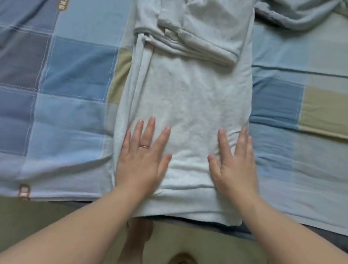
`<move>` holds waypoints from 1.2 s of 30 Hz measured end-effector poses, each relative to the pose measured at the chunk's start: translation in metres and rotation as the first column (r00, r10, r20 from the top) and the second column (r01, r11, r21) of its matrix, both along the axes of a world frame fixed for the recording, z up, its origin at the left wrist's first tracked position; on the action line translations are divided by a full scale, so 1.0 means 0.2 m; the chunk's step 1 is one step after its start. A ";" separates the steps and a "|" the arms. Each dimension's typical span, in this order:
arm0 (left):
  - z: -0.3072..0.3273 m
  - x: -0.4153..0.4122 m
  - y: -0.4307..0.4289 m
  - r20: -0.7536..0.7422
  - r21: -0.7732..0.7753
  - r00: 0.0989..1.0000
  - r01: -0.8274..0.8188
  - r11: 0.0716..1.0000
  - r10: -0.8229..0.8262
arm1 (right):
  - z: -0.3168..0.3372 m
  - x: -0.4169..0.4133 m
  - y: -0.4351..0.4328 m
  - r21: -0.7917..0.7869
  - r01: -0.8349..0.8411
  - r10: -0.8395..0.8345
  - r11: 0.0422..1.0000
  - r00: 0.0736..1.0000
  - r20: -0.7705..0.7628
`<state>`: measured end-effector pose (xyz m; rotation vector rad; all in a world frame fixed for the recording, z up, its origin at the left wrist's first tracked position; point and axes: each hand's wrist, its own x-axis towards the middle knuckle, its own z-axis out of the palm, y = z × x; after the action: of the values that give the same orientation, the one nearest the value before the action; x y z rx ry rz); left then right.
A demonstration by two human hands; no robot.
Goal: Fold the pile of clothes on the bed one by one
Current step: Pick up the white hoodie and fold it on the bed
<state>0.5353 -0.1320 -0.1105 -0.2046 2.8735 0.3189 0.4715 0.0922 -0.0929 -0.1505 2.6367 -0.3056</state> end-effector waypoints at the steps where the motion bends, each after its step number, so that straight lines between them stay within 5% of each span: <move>1: 0.01 0.03 0.00 -0.014 -0.013 0.998 -0.069 0.998 0.069 | 0.01 0.05 0.01 0.000 0.036 -0.036 0.999 0.999 -0.004; 4: 0.05 0.11 0.02 -0.010 -0.028 0.947 -0.321 0.947 0.320 | 0.05 0.15 0.02 0.029 0.179 -0.179 0.983 0.984 -0.019; 8: 0.15 0.23 0.08 0.097 0.173 0.772 -0.634 0.753 0.628 | 0.10 0.20 0.03 -0.204 0.545 -0.529 0.813 0.839 0.129; 12: 0.23 0.24 0.05 0.191 0.449 0.661 -0.716 0.534 0.726 | 0.10 0.11 0.10 -0.224 0.732 -0.624 0.644 0.671 0.401; 19: 0.35 0.26 -0.06 0.628 0.511 0.464 -0.851 0.118 0.625 | 0.24 0.26 0.13 -0.373 0.828 -0.615 0.419 0.561 0.554; 25: 0.74 0.48 -0.09 0.765 0.489 0.435 -0.872 0.010 0.475 | 0.66 0.52 0.13 -0.346 0.868 -0.621 0.357 0.497 0.606; 36: 1.50 1.07 0.00 0.882 0.165 0.139 -0.986 -0.019 0.451 | 1.41 1.15 0.22 -0.080 0.942 -0.667 0.325 0.289 0.687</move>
<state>0.7500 -0.1325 0.1888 -1.5327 1.2672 1.3760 0.7009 0.1369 0.1899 1.1165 1.7115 -1.1823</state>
